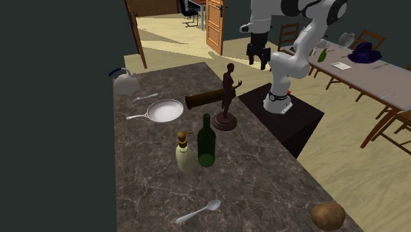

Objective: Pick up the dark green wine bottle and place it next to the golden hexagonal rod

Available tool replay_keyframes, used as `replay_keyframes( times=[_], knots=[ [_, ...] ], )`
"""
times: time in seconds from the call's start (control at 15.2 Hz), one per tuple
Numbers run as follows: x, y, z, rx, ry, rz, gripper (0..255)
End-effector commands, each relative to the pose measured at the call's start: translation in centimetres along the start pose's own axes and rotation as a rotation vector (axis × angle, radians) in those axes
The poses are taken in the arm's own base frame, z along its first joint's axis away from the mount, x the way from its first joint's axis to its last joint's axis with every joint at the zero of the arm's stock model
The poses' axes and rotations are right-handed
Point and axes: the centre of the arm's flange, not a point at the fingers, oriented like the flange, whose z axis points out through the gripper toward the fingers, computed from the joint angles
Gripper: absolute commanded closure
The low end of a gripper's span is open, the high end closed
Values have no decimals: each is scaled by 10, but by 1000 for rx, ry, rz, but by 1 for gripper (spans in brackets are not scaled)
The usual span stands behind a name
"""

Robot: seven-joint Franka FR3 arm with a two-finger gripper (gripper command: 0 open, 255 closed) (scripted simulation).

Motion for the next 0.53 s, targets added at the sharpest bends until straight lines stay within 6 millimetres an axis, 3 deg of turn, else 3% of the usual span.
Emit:
replay_keyframes(
  times=[0.0,0.46],
  knots=[
    [0,0,0,0,0,0,0],
    [79,-38,21,-33,30,-29,0]
  ],
)
